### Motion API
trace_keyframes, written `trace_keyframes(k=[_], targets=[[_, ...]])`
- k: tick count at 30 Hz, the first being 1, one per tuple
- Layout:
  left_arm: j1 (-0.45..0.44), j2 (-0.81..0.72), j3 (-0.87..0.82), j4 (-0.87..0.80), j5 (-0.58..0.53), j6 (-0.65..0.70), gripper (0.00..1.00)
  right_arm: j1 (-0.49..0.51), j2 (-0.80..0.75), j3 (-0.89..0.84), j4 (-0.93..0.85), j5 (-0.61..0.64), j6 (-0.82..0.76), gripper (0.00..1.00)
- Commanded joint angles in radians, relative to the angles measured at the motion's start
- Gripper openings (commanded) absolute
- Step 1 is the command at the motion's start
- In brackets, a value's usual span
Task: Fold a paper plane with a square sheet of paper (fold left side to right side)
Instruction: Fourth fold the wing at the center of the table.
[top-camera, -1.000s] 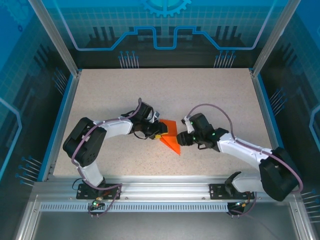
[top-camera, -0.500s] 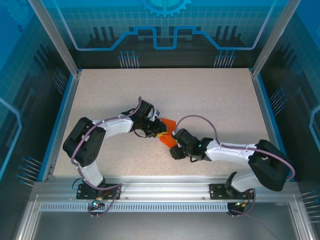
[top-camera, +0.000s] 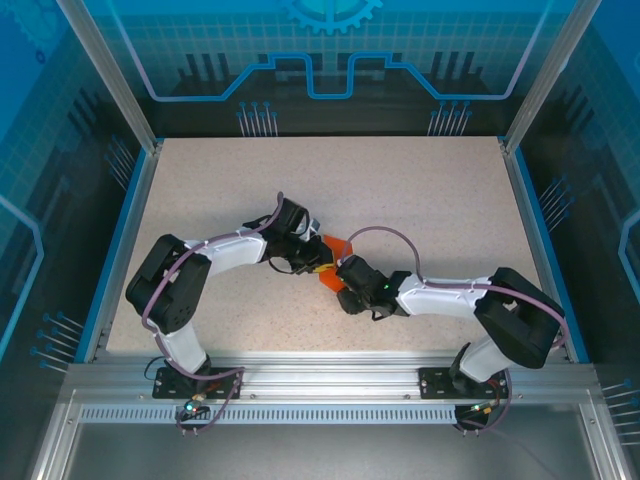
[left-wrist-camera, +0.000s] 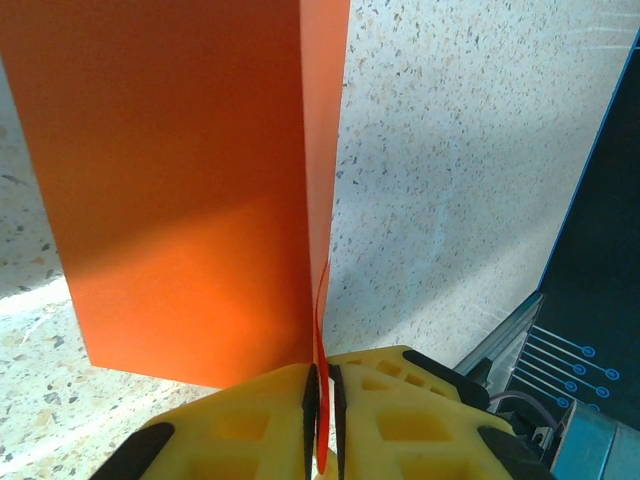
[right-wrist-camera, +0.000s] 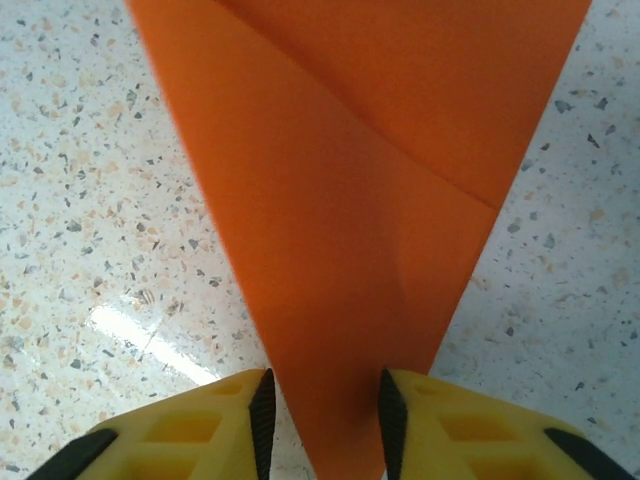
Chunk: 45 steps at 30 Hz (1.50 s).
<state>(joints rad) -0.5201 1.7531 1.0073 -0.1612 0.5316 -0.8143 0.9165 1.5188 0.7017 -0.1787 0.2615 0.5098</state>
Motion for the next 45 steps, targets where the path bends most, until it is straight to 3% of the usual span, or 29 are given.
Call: trace_keyframes(k=[1,6,9,13,18,21,28,45], targets=[[-0.007,-0.022,0.030,-0.041,0.001,-0.005,0.17,0.015,0.013,0.027,-0.013,0.018,0.007,0.27],[-0.003,-0.044,0.033,-0.071,-0.019,0.017,0.26,0.014,0.024,0.026,-0.021,0.009,0.006,0.16],[0.004,-0.070,0.035,-0.096,-0.030,0.034,0.39,0.015,0.026,0.023,-0.022,-0.004,0.004,0.10],[0.033,-0.126,0.027,-0.124,-0.034,0.059,0.54,0.010,0.017,0.023,-0.019,-0.033,-0.002,0.09],[0.089,-0.212,-0.002,-0.150,-0.049,0.085,0.62,-0.007,0.007,0.015,-0.009,-0.080,-0.003,0.08],[0.116,-0.234,-0.031,-0.158,-0.047,0.090,0.61,-0.028,-0.011,0.000,0.021,-0.142,-0.002,0.08],[0.097,-0.156,-0.079,-0.092,0.014,0.078,0.47,-0.083,-0.029,-0.030,0.071,-0.280,0.000,0.08],[-0.012,0.069,0.025,-0.045,0.017,0.049,0.48,-0.145,-0.010,-0.095,0.159,-0.382,0.032,0.08]])
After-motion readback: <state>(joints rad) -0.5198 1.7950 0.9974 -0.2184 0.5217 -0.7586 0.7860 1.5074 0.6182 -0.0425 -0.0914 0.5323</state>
